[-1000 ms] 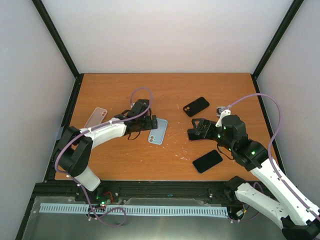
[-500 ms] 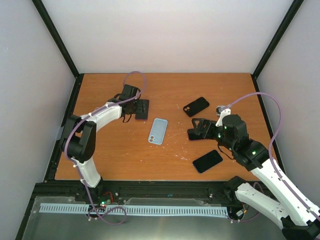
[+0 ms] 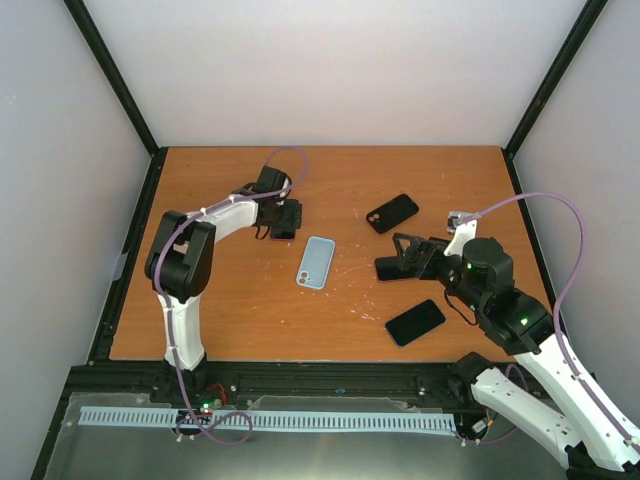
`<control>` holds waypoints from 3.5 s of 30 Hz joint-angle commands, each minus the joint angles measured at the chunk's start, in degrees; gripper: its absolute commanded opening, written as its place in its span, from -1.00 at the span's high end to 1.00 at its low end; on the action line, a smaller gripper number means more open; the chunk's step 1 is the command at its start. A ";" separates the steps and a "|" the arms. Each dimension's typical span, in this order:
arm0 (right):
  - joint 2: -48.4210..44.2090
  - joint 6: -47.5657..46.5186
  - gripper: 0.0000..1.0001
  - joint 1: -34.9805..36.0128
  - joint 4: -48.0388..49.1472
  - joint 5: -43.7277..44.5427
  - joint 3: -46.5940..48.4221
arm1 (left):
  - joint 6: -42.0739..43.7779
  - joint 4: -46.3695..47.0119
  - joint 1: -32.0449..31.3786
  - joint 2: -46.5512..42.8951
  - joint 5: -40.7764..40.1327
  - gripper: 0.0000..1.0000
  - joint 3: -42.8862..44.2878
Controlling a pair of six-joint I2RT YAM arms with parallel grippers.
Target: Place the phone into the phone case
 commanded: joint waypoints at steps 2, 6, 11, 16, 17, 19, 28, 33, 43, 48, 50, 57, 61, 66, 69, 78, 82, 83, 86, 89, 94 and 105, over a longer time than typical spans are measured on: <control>0.05 -0.73 -1.00 0.39 1.30 1.02 0.37 | 2.74 -1.43 0.09 3.85 1.08 -0.92 5.38; -0.14 -0.50 -1.00 0.39 1.11 1.19 0.27 | 3.24 -1.12 0.09 4.81 0.83 -0.87 5.89; -0.24 -0.04 -1.00 0.38 1.39 1.33 0.04 | 2.84 -1.42 0.09 5.44 0.73 -0.85 6.16; -0.01 0.30 -1.00 0.38 1.70 1.07 -0.11 | 1.99 -2.57 0.10 6.75 -1.26 -0.84 6.74; -0.01 0.27 -1.00 0.39 1.74 1.07 -0.22 | 1.87 -2.49 0.14 6.96 -1.00 -0.84 6.77; 0.03 0.43 -1.00 0.39 1.86 1.19 -0.31 | 1.52 -2.43 0.09 7.41 -0.88 -0.82 6.84; -0.20 0.68 -1.00 0.37 1.39 1.17 -0.15 | 1.10 -3.28 0.10 8.18 -2.77 -0.62 8.26; -0.32 0.95 -1.00 0.39 1.75 1.15 -0.22 | 0.34 -5.07 -0.23 6.85 -3.60 -0.56 7.84; -0.59 1.47 -1.00 0.39 2.06 0.58 -0.70 | -1.83 -9.17 -2.01 6.84 -6.38 -0.64 8.90; -1.04 1.44 -1.00 0.38 1.61 0.64 -0.53 | -1.69 -10.72 -1.98 10.16 -7.59 -0.75 12.09; -1.37 1.26 -1.00 0.39 1.17 1.22 -0.32 | -1.57 -10.69 -1.99 10.78 -7.68 -0.75 12.34; -2.13 1.07 -1.00 0.38 0.71 2.05 -0.24 | -1.57 -10.83 -2.02 11.39 -7.44 -0.64 11.80; -2.10 0.97 -1.00 0.39 0.70 2.16 -0.21 | -1.70 -11.02 -2.08 9.61 -7.39 -0.46 10.73; -2.22 1.29 -1.00 0.34 0.46 2.29 -0.32 | -1.75 -10.52 -2.82 4.05 -6.19 -0.28 7.57; -2.34 1.68 -1.00 0.39 0.55 2.27 -0.62 | -1.92 -9.81 -3.13 0.13 -3.79 -0.21 5.15; -1.96 2.08 -1.00 0.39 1.23 2.33 -1.50 | -3.82 -6.80 -7.10 -10.04 5.78 -0.11 -1.02; -1.62 2.42 -1.00 0.39 1.48 1.99 -2.07 | -6.28 -3.63 -9.54 -11.67 11.42 -0.09 -3.33; -1.62 2.53 -1.00 0.39 1.46 1.88 -2.06 | -6.67 -3.24 -10.22 -11.80 11.85 -0.08 -3.75; -1.60 2.55 -1.00 0.39 1.50 1.73 -2.08 | -7.63 -2.30 -12.03 -11.17 13.29 -0.08 -4.36; -1.68 2.65 -1.00 0.39 1.62 1.77 -1.92 | -8.58 -0.90 -13.33 -9.73 16.53 -0.08 -5.24; -1.94 2.68 -1.00 0.39 1.17 1.74 -1.87 | -9.92 0.23 -14.27 -9.30 17.27 -0.07 -6.96; -2.29 3.17 -1.00 0.39 1.37 1.59 -2.79 | -10.52 2.07 -14.23 -7.69 16.41 -0.07 -10.10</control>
